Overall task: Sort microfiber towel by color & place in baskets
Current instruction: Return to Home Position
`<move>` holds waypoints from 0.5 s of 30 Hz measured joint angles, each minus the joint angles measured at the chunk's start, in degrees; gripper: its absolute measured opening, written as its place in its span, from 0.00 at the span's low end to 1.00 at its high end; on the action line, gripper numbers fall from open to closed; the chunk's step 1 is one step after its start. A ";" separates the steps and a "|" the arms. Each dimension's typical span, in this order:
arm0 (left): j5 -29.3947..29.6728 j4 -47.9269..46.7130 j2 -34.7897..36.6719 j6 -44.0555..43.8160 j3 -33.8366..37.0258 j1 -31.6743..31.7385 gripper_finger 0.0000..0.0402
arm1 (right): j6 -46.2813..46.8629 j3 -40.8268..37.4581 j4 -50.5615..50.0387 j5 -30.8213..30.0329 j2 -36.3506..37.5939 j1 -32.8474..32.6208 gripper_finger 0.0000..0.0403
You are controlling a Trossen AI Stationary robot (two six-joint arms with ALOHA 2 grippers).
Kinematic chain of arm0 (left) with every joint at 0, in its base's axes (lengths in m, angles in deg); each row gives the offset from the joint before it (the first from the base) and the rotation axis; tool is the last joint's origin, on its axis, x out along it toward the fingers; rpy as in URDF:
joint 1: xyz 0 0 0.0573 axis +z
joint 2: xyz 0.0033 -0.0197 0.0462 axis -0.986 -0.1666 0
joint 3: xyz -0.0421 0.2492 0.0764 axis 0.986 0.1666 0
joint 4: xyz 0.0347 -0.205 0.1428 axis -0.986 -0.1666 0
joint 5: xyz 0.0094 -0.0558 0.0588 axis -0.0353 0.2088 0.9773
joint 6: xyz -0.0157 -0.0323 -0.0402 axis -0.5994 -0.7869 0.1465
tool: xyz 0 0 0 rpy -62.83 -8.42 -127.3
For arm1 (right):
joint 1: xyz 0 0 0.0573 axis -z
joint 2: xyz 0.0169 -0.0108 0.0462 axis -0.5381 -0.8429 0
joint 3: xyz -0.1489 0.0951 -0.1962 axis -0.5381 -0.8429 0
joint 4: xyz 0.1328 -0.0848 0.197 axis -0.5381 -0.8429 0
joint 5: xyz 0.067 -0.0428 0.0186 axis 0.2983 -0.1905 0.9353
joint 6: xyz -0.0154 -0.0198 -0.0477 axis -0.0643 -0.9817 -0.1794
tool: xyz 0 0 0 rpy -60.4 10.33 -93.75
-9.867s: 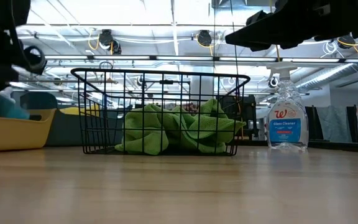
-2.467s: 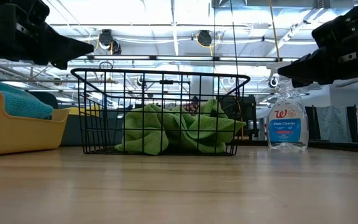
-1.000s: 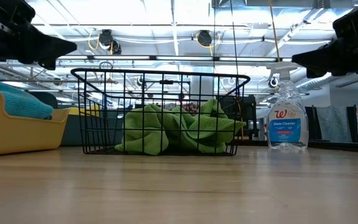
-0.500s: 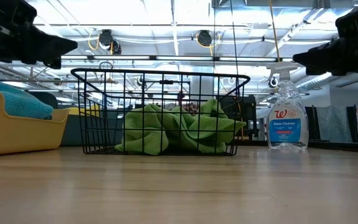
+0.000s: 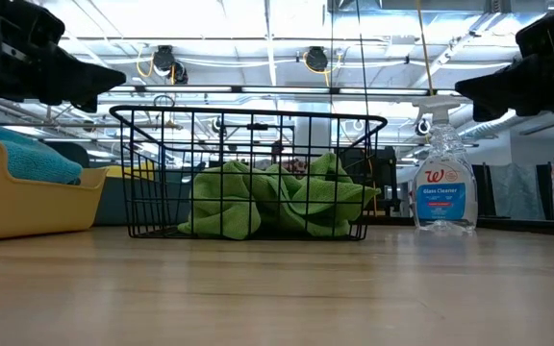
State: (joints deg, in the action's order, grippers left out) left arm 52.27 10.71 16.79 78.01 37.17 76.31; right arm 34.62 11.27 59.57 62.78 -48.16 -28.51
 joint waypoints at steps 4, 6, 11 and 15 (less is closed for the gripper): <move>0.00 -0.03 0.00 0.00 0.02 0.02 0.01 | 1.19 0.00 0.02 0.10 -0.11 -1.61 0.00; 0.00 -0.07 0.00 -0.48 0.02 0.02 0.01 | 0.80 0.00 -0.02 -0.28 -0.30 -2.15 0.00; -0.37 -0.51 0.00 -4.12 0.04 -0.04 0.01 | 1.97 0.00 -0.07 -0.21 -0.58 -2.34 0.00; -1.30 -0.73 0.00 -4.75 0.04 -0.02 0.01 | 3.07 0.00 -0.07 -0.24 -1.49 -3.20 0.00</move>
State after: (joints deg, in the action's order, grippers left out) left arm 50.97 9.98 16.79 73.26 37.21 76.29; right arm 37.70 11.27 59.51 62.54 -49.65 -31.71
